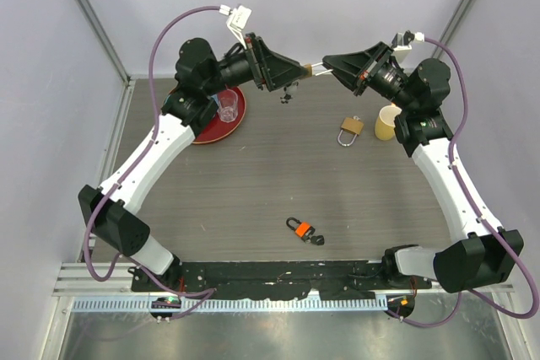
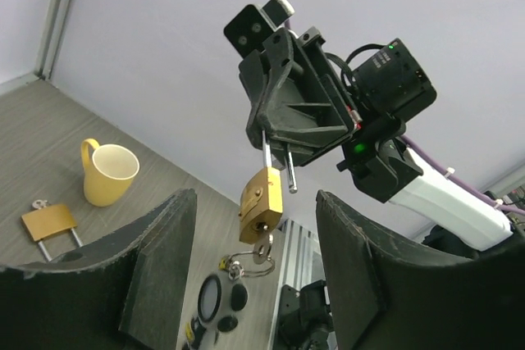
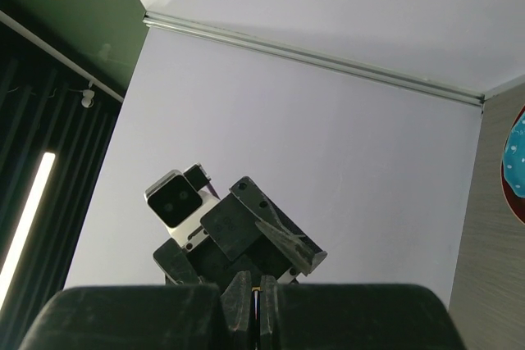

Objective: Lock with the key
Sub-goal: Lock the lock.

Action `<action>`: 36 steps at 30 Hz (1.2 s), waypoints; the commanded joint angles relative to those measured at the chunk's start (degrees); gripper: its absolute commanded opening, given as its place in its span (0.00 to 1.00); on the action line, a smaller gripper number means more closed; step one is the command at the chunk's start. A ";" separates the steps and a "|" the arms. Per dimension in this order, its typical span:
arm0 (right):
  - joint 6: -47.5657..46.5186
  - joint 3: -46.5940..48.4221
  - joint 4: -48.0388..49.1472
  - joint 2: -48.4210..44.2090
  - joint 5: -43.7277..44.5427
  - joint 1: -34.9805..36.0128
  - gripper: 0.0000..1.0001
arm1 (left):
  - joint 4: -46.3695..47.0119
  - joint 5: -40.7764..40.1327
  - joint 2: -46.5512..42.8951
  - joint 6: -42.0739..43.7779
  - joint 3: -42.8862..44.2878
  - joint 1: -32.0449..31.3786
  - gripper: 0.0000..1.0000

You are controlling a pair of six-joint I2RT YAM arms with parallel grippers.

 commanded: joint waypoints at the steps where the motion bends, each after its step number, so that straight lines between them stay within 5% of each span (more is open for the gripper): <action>1: 0.49 1.63 2.14 -0.75 -0.60 -0.31 0.02 | 5.00 2.79 -0.35 -2.02 0.64 0.05 0.60; 19: 0.22 1.01 1.87 -0.57 -0.77 -0.31 0.02 | 6.06 3.76 1.14 -2.64 -0.94 -1.18 0.39; 23: 0.22 0.84 1.79 -0.57 -0.77 -0.40 0.02 | 6.32 4.11 1.67 -2.99 -0.68 -1.54 0.27; 27: 0.05 0.66 1.96 -0.66 -0.86 -0.31 0.02 | 7.03 4.29 1.67 -3.70 -0.50 -1.54 0.00; 33: -2.06 -0.21 1.08 -1.01 -1.21 -0.40 0.02 | 4.84 2.88 1.58 -3.61 1.08 -1.45 0.00; 36: -4.34 -0.48 0.11 -0.49 -2.96 -0.40 0.14 | 1.93 2.62 2.20 -3.43 2.83 -1.36 0.00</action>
